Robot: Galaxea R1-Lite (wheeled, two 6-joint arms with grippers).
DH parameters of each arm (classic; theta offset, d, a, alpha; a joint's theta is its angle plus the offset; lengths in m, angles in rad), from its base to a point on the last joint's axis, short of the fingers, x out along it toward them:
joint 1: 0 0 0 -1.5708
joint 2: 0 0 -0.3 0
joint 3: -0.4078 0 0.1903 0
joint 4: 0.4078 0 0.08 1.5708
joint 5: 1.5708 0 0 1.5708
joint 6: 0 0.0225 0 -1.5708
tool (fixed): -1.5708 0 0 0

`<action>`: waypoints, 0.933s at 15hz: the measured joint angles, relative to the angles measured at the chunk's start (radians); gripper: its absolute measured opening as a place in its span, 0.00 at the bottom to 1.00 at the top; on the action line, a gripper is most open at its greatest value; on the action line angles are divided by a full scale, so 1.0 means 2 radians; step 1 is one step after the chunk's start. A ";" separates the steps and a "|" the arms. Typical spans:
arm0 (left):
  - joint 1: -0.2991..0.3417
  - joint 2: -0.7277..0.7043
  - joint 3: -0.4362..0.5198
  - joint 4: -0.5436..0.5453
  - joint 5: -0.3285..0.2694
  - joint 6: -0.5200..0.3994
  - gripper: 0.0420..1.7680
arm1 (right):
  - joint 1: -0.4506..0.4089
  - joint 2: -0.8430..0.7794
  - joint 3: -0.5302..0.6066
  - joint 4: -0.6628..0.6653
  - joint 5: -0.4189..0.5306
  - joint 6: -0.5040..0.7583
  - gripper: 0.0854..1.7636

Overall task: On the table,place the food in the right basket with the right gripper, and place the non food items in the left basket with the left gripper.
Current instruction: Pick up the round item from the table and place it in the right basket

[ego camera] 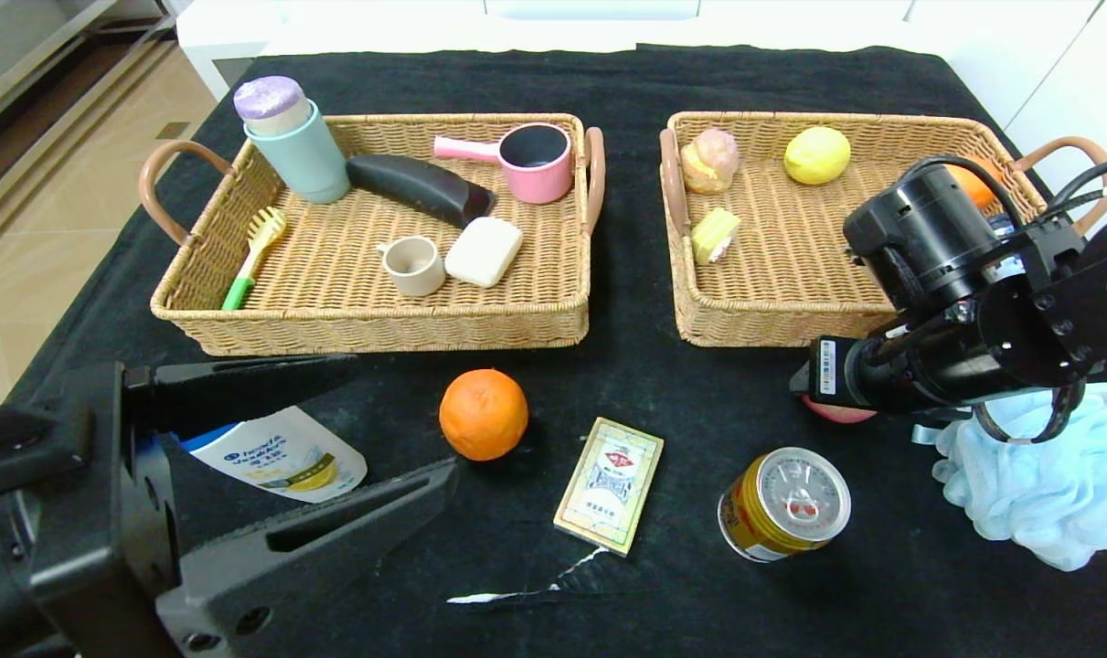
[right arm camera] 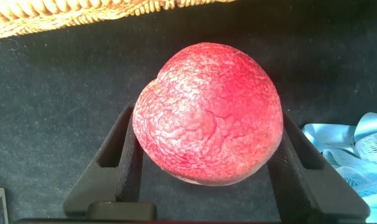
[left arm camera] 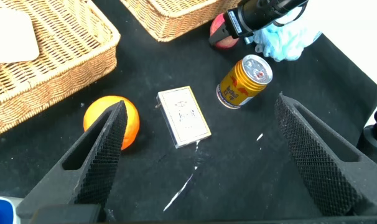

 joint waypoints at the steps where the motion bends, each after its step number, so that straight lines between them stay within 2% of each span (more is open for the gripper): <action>1: 0.000 0.000 0.000 0.000 0.000 0.000 0.97 | 0.000 0.001 0.000 0.000 0.000 0.000 0.65; 14: -0.001 -0.005 0.000 0.001 0.000 0.000 0.97 | 0.006 -0.008 0.004 0.004 0.004 0.008 0.65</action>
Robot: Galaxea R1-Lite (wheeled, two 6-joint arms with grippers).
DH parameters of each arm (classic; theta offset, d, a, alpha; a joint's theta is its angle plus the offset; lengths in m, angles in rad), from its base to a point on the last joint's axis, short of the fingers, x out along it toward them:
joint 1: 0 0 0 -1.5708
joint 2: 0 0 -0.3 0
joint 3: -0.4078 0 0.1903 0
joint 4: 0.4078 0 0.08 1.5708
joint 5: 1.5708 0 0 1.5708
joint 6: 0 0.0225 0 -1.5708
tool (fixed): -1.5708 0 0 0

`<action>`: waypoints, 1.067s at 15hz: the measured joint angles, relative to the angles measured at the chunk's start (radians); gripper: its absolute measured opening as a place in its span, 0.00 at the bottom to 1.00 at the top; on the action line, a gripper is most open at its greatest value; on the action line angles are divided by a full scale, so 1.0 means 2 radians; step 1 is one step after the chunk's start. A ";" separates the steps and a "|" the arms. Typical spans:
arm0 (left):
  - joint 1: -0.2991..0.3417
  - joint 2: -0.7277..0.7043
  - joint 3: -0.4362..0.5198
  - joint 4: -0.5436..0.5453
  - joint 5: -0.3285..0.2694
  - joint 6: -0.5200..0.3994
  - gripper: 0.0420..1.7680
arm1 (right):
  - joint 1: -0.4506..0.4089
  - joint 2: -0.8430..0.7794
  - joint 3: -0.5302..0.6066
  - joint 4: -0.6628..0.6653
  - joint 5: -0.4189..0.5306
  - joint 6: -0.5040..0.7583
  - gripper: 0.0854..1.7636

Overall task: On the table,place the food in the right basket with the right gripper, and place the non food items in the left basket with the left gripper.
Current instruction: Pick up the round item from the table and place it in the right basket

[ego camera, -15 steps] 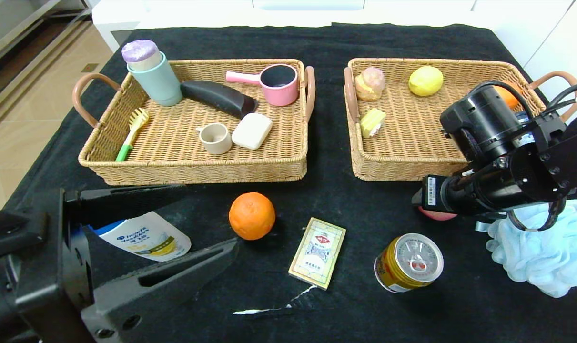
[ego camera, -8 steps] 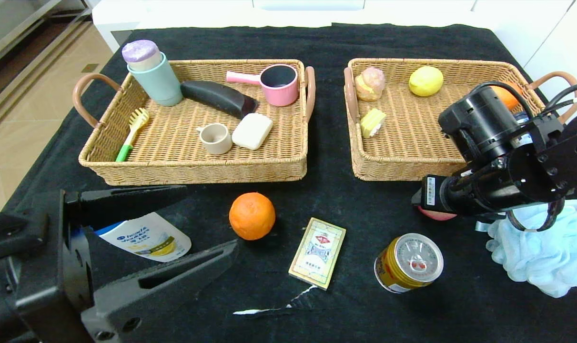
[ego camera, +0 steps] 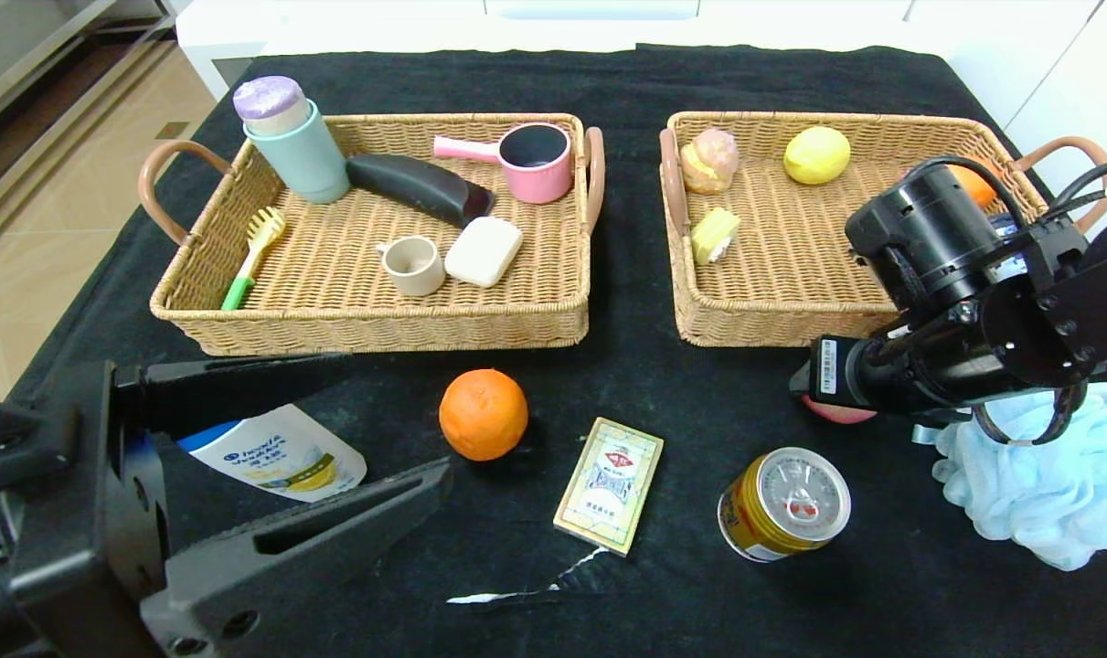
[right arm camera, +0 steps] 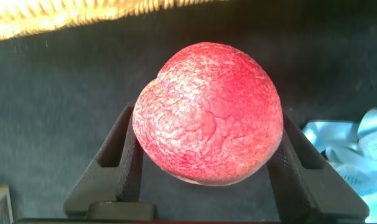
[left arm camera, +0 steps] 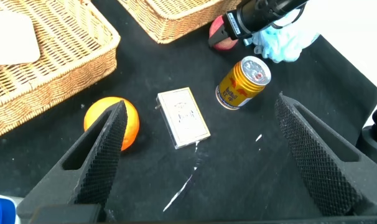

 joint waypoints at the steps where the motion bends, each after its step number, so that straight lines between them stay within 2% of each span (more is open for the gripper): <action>1: 0.000 -0.001 0.000 0.000 0.000 0.001 0.97 | 0.004 -0.006 0.001 0.001 -0.001 0.000 0.65; 8: -0.001 -0.002 0.000 0.001 0.002 0.004 0.97 | 0.034 -0.077 0.042 0.004 -0.020 -0.004 0.65; 11: -0.001 -0.002 0.001 0.007 0.002 0.004 0.97 | 0.045 -0.106 0.065 0.003 -0.028 -0.026 0.65; 16: -0.002 -0.004 0.001 0.010 0.002 0.004 0.97 | 0.042 -0.121 0.041 -0.005 -0.048 -0.039 0.65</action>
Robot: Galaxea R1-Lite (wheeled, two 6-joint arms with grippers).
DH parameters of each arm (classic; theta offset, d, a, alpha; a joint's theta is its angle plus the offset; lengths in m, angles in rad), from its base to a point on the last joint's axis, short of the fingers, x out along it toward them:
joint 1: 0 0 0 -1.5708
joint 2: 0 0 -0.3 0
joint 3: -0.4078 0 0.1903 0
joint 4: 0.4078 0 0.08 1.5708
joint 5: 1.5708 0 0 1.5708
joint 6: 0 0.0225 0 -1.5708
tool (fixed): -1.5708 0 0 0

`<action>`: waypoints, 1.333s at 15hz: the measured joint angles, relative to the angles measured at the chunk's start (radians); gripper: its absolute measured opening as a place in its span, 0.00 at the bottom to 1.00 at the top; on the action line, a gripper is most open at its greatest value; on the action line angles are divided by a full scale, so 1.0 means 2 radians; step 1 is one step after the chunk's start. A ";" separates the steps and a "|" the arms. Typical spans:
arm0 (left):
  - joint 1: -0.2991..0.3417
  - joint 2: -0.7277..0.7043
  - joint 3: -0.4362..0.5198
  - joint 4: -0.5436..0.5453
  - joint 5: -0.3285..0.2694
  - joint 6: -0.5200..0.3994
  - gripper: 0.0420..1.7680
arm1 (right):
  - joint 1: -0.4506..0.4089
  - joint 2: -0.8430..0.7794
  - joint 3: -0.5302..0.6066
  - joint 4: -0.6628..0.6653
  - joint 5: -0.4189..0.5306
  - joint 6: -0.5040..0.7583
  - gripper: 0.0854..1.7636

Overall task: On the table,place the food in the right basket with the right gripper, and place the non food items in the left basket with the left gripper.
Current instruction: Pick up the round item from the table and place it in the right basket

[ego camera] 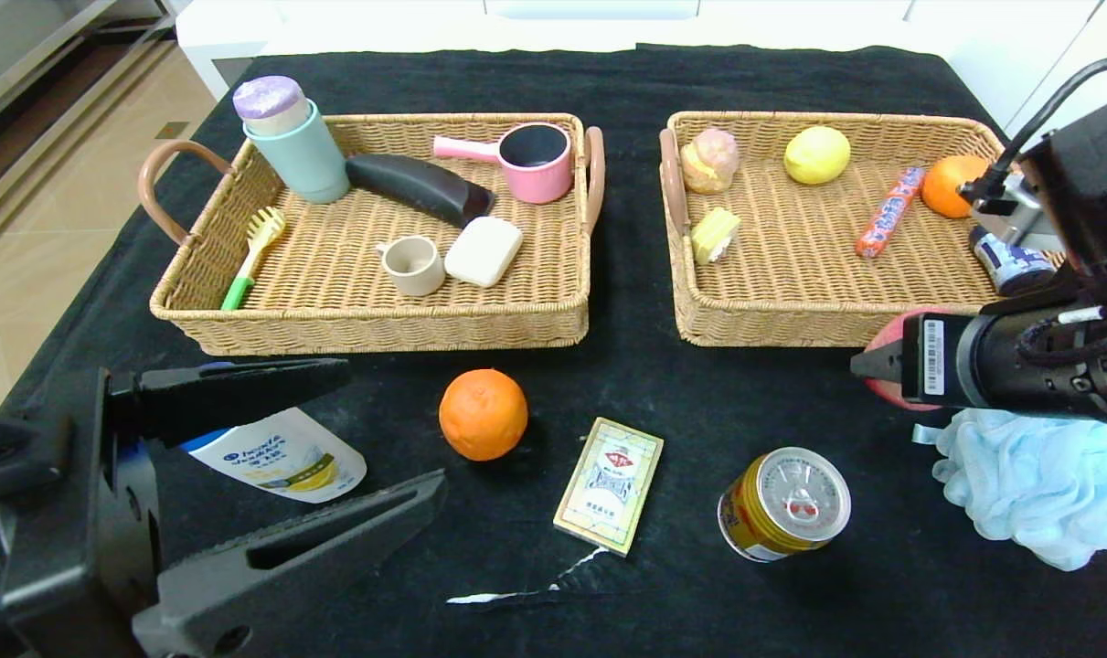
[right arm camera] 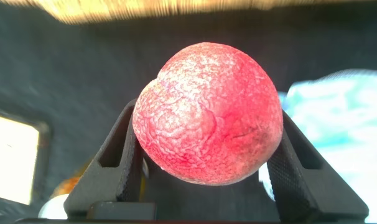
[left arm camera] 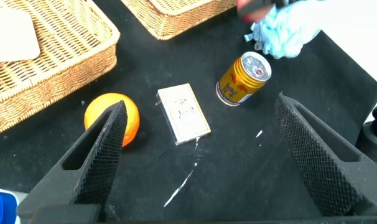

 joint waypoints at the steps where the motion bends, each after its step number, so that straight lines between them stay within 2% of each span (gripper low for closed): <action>1: 0.000 0.000 0.000 0.000 0.000 0.000 0.97 | -0.001 0.000 -0.012 0.000 0.000 -0.002 0.65; 6: -0.001 -0.001 -0.001 0.000 0.004 -0.001 0.97 | -0.011 0.033 -0.105 0.000 -0.013 -0.020 0.65; 12: -0.001 -0.004 -0.002 0.000 0.005 -0.001 0.97 | -0.044 0.119 -0.200 -0.016 -0.019 -0.035 0.65; 15: 0.000 -0.006 -0.003 0.000 0.005 -0.001 0.97 | -0.055 0.153 -0.214 -0.082 -0.017 -0.047 0.65; 20: 0.000 -0.007 -0.003 0.000 0.006 -0.001 0.97 | -0.074 0.191 -0.216 -0.153 -0.017 -0.060 0.65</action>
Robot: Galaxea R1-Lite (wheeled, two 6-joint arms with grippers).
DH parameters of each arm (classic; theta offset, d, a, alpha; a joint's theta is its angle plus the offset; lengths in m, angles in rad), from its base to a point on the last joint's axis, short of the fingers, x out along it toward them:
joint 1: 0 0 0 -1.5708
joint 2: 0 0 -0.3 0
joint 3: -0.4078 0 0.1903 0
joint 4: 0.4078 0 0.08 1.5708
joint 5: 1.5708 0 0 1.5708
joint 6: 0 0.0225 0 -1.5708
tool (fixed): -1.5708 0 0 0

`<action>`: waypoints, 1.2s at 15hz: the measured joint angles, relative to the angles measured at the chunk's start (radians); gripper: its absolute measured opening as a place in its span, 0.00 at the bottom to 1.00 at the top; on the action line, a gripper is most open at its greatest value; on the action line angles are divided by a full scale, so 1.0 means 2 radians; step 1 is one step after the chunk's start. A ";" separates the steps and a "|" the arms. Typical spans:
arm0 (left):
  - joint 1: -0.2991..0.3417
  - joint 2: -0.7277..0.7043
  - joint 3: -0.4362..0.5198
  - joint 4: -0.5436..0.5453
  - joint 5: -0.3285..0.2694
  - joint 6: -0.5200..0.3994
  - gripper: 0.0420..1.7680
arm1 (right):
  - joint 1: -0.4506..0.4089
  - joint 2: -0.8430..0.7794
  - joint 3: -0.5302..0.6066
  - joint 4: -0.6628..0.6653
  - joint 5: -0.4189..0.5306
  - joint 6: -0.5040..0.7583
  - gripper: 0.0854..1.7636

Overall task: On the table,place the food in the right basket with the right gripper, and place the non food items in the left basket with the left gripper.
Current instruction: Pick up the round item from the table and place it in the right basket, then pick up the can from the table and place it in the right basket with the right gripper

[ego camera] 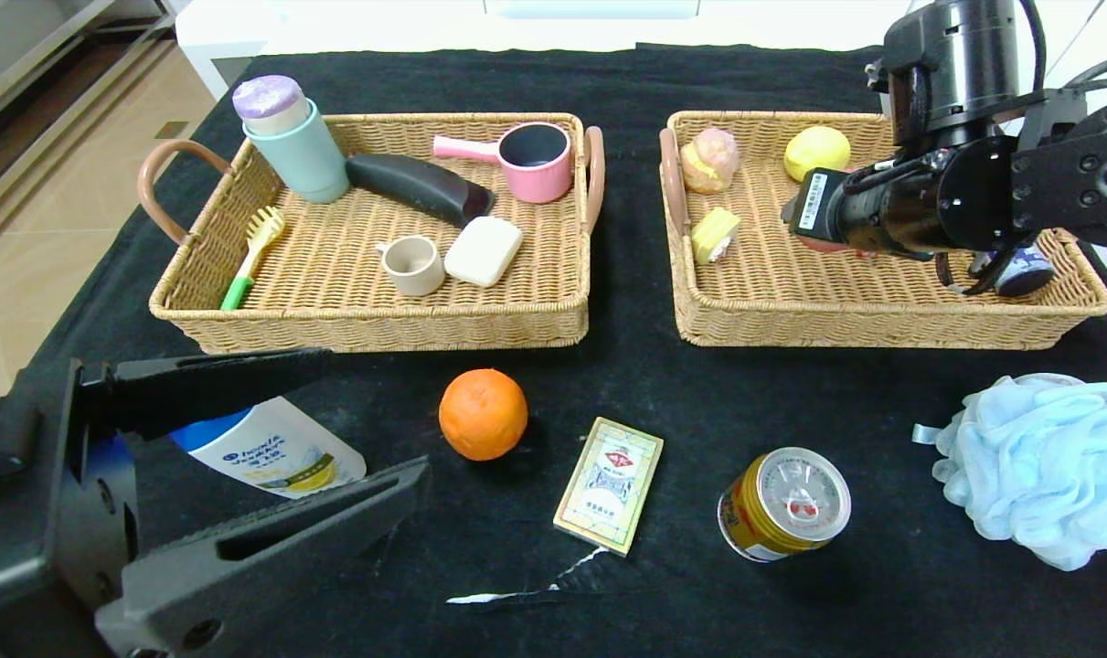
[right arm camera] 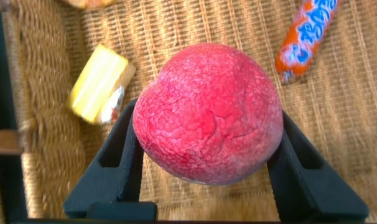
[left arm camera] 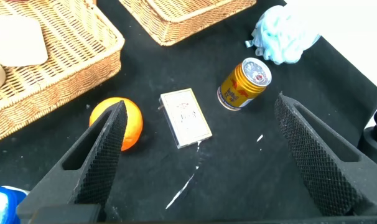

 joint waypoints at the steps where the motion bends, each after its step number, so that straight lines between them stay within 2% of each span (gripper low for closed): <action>1: 0.000 0.000 0.001 0.000 0.002 0.000 0.97 | -0.003 0.005 0.000 -0.012 0.000 -0.007 0.65; 6: -0.001 0.001 0.001 0.000 0.004 0.001 0.97 | -0.010 0.020 0.000 -0.030 0.001 -0.010 0.65; 10: -0.001 0.002 0.005 -0.001 0.004 0.001 0.97 | -0.010 0.022 0.003 -0.027 0.001 -0.017 0.78; 13: -0.001 0.002 0.055 0.001 0.004 0.001 0.97 | -0.009 0.022 0.006 -0.026 0.002 -0.018 0.84; 14: -0.001 0.002 0.057 0.001 0.004 0.001 0.97 | -0.009 0.021 0.006 -0.026 0.002 -0.018 0.85; 18: -0.001 0.003 0.007 0.000 0.004 0.001 0.97 | -0.002 0.011 0.017 -0.023 0.002 -0.017 0.90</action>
